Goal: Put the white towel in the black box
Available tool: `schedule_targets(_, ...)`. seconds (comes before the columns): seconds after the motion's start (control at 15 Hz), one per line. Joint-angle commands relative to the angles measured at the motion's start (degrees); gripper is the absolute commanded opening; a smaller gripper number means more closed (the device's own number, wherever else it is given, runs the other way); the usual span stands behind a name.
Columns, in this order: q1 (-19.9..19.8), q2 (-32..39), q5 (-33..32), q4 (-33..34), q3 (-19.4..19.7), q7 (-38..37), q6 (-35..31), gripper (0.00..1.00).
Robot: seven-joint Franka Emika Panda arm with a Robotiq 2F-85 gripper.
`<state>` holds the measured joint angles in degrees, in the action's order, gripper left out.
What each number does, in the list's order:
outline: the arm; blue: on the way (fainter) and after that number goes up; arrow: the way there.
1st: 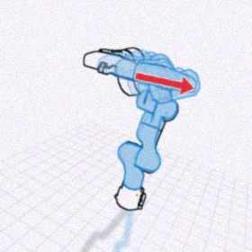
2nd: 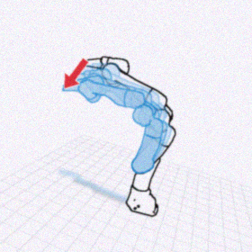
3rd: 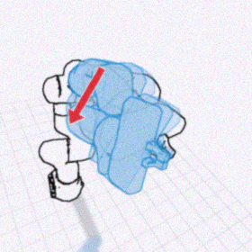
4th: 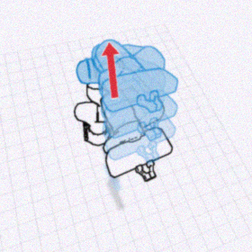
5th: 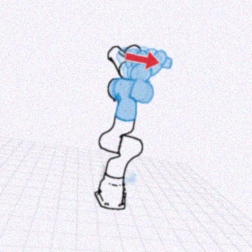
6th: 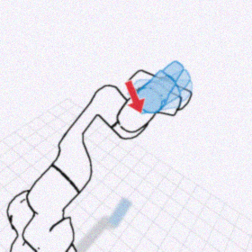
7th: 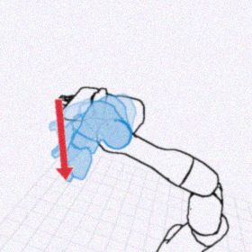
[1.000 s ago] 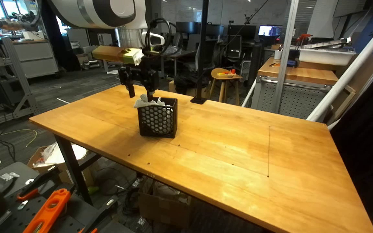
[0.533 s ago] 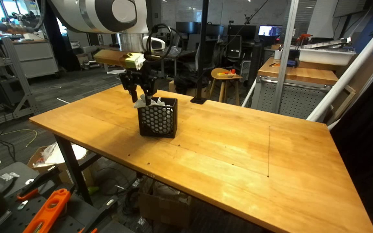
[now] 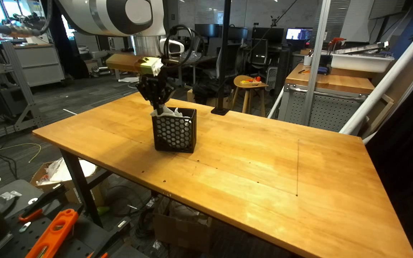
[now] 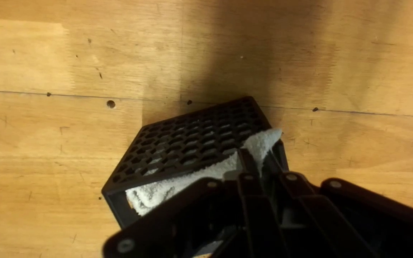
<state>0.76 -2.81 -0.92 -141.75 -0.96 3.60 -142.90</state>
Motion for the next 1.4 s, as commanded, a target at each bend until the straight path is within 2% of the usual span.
schedule_targets(0.0,0.12,-0.62,-1.03,2.57,0.01,1.18,0.85,0.05)
schedule_targets(0.67,0.31,3.74,-1.23,5.42,-0.24,6.31,1.46,0.05)
schedule_targets(1.33,-0.58,10.2,-0.69,10.08,-0.52,15.18,2.11,0.05)
